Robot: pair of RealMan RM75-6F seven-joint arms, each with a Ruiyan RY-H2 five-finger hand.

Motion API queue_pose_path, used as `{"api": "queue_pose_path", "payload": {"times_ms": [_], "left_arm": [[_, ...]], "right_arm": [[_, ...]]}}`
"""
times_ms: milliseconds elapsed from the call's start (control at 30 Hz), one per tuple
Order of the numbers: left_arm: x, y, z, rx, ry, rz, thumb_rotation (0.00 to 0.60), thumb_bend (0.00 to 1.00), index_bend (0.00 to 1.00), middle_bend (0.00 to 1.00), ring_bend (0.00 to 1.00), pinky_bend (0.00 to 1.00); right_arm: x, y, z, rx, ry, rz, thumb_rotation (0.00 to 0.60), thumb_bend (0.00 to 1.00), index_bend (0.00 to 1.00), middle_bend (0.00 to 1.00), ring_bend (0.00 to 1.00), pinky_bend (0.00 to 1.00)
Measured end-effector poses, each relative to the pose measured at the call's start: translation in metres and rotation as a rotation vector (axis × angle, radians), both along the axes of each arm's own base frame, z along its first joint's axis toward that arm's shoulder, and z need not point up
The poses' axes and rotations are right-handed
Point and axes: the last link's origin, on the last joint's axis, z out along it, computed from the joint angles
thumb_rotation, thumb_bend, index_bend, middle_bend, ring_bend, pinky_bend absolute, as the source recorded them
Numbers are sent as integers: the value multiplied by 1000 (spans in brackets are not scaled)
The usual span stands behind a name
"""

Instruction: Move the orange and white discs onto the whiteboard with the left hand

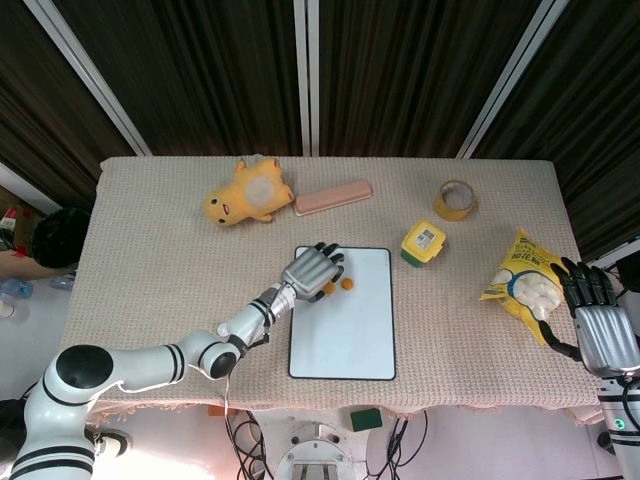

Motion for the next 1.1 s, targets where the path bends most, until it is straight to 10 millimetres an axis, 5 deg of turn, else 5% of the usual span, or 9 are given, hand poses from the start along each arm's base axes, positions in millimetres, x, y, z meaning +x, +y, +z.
{"api": "queue_pose_path", "payload": {"times_ms": [1100], "left_arm": [[5, 11, -17, 4, 41, 11, 596, 289, 509, 213, 88, 187]], "right_arm": [[-6, 1, 1, -2, -8, -14, 600, 315, 0, 0, 0, 0]]}}
